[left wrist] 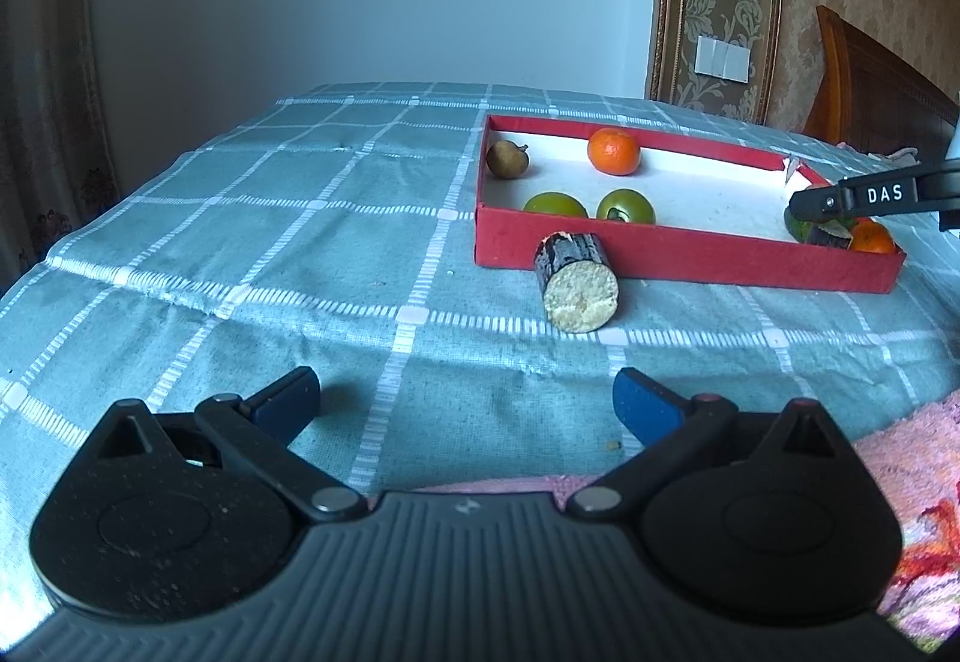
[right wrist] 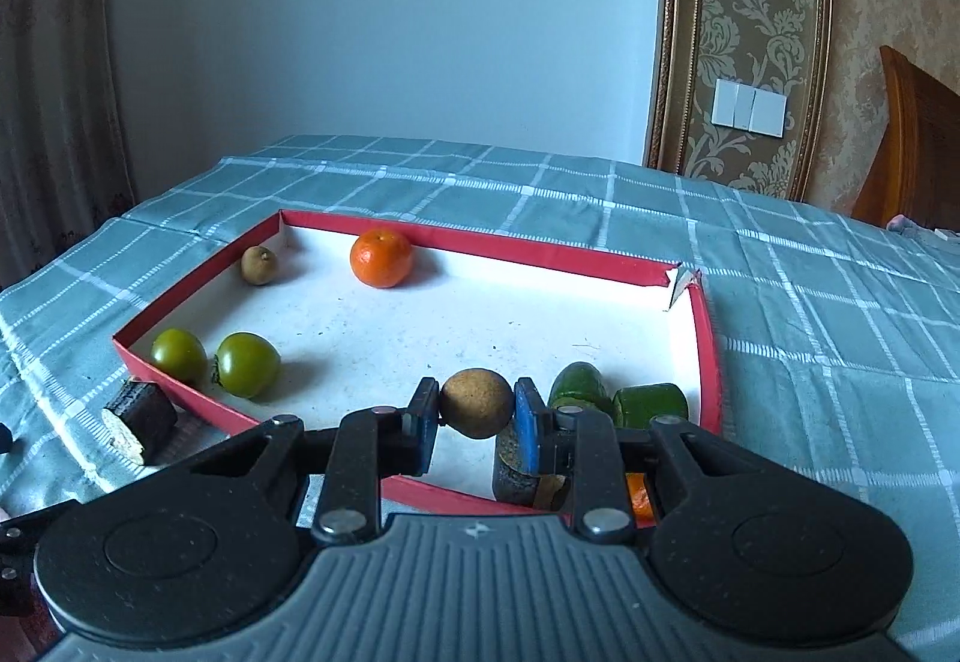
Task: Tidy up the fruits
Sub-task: 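Carry the kiwi into the red tray and open the right gripper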
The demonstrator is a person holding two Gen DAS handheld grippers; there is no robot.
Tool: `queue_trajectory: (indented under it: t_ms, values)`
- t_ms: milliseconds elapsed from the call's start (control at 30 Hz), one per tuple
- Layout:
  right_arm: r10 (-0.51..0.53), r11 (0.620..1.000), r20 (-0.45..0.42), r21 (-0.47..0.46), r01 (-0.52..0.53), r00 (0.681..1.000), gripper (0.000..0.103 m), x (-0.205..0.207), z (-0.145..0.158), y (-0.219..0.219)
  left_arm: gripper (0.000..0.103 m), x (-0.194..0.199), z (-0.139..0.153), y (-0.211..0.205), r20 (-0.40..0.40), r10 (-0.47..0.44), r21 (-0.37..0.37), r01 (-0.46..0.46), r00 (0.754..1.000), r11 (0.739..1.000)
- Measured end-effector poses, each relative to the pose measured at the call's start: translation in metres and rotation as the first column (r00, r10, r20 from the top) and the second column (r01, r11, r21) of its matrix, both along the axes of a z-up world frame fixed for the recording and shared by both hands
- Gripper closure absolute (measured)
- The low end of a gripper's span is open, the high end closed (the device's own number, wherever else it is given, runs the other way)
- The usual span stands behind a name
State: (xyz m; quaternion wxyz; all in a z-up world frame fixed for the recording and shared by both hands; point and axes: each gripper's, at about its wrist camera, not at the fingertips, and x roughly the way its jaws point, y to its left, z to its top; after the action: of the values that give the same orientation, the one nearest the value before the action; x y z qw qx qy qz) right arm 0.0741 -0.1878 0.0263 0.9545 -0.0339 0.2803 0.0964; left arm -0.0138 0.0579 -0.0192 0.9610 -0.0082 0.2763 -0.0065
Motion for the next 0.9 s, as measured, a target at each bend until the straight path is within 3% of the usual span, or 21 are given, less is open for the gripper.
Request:
queue_trajectory:
  t_ms: [567, 733, 833, 900]
  values:
    - [0.014, 0.997, 0.059, -0.076, -0.009, 0.998, 0.077, -0.012, -0.011, 0.006, 0.0, 0.002, 0.0, -0.004, -0.008, 0.013, 0.019, -0.013, 1.0, 1.0]
    - [0.001, 0.999, 0.048, -0.034, 0.001, 0.999, 0.076, -0.011, -0.009, 0.001, 0.0, 0.002, -0.001, -0.004, -0.009, 0.017, 0.024, -0.016, 1.0, 1.0]
    - [-0.016, 1.0, 0.037, 0.0, 0.016, 0.999, 0.063, -0.011, -0.007, -0.003, 0.0, 0.002, 0.0, -0.004, -0.011, 0.017, 0.026, -0.017, 1.0, 1.0]
    - [-0.043, 0.999, 0.059, 0.026, 0.042, 0.997, 0.04, -0.015, -0.003, -0.008, 0.0, 0.002, 0.0, -0.004, -0.012, 0.017, 0.028, -0.017, 1.0, 0.999]
